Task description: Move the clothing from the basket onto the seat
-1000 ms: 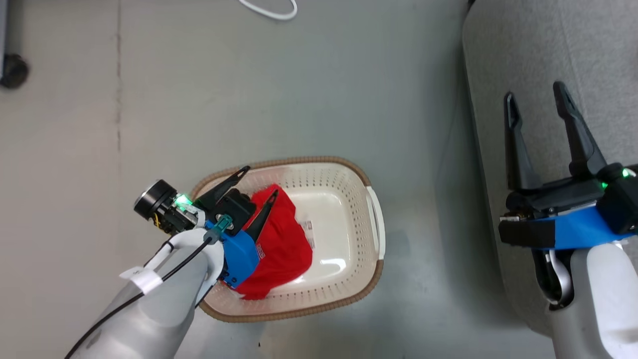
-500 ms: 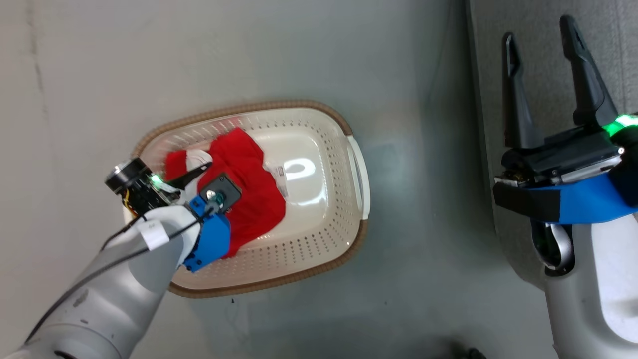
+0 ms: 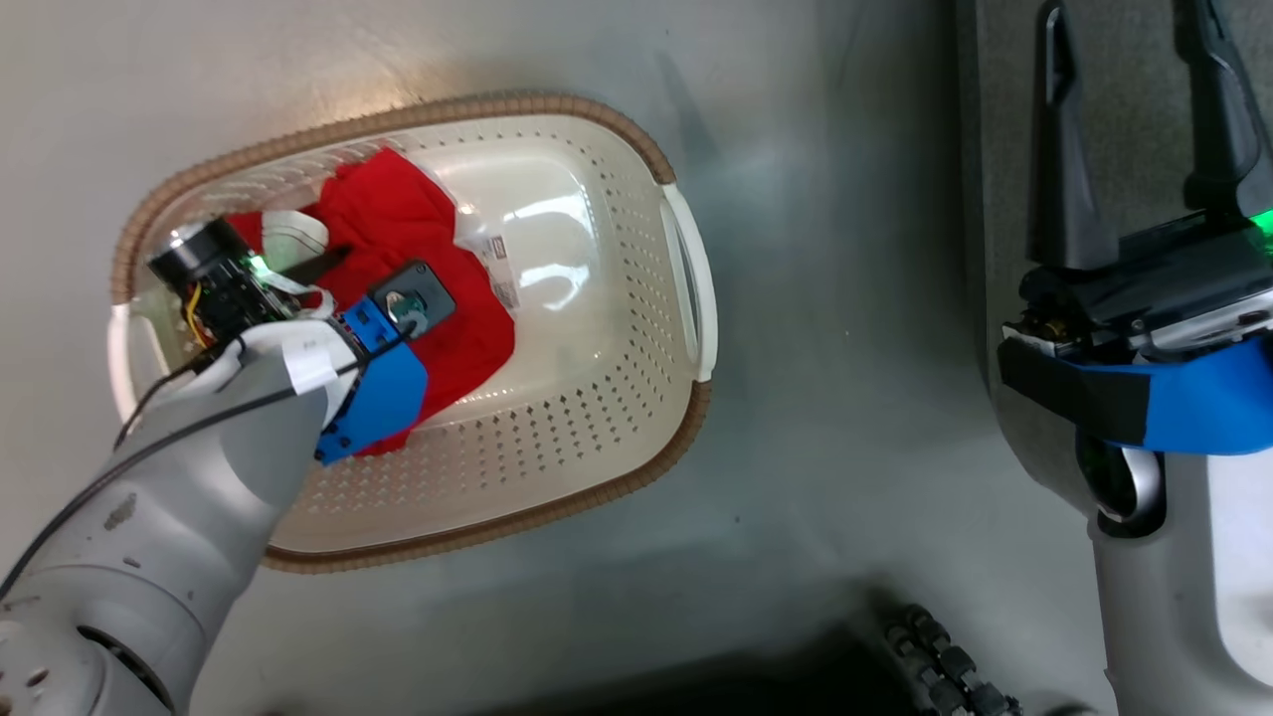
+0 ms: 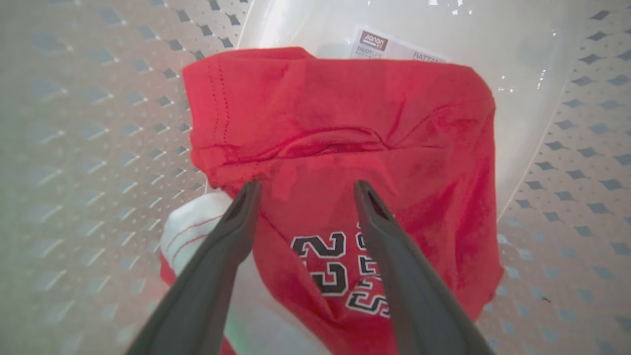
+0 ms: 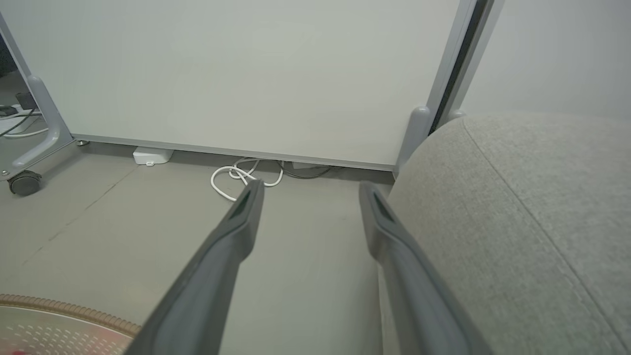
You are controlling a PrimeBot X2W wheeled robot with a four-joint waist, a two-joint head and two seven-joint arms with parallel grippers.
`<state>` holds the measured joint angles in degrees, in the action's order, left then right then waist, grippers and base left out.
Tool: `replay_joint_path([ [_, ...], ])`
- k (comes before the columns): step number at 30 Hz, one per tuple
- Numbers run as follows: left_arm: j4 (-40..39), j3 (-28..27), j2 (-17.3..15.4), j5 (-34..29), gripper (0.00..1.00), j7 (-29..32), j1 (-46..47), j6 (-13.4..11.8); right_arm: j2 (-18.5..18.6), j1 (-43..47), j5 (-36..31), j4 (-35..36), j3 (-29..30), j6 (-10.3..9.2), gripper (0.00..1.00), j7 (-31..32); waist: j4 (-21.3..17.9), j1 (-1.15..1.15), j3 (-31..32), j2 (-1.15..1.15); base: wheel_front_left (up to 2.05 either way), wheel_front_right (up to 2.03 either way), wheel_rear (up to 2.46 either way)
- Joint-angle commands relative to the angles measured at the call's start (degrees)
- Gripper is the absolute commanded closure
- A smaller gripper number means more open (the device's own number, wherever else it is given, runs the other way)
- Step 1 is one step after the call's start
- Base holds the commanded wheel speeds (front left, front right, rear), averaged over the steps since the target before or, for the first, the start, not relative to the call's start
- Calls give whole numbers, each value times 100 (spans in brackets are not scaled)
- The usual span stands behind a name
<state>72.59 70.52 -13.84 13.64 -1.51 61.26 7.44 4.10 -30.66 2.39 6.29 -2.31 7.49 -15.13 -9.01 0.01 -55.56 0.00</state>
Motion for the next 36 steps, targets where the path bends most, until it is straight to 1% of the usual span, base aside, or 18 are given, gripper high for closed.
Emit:
replay_joint_path([
  [1,30,27,-55,71,0,59,174,4,-34,-79,-35,97,32,1,0,-3,-106,-1,-267,0,0,0,0],
  [10,67,166,-165,236,0,215,372,4,-79,130,-89,465,83,1,0,-3,-215,-1,-700,0,0,0,0],
  [19,76,238,-33,391,0,173,230,4,-93,517,-194,758,149,1,0,-3,-209,-1,-731,0,0,0,0],
  [20,83,247,-30,380,31,210,222,4,-93,550,-199,772,166,1,0,-3,-207,-1,-732,0,0,0,0],
  [21,86,253,-21,369,93,212,228,4,-94,575,-196,786,177,1,0,-3,-205,-1,-733,0,0,0,0],
  [22,87,257,-7,364,100,208,240,4,-94,588,-196,791,182,1,0,-3,-202,-1,-734,0,0,0,0],
  [27,93,277,21,392,100,210,263,4,-104,506,-200,782,158,1,0,-3,-200,-1,-711,0,0,0,0],
  [32,30,270,-8,513,100,-109,473,5,-112,305,-121,717,197,1,0,-3,-181,-1,-633,0,0,0,0],
  [36,2,256,79,664,100,-445,451,5,-114,238,-84,585,214,1,0,-3,-74,-1,-356,0,0,0,0],
])
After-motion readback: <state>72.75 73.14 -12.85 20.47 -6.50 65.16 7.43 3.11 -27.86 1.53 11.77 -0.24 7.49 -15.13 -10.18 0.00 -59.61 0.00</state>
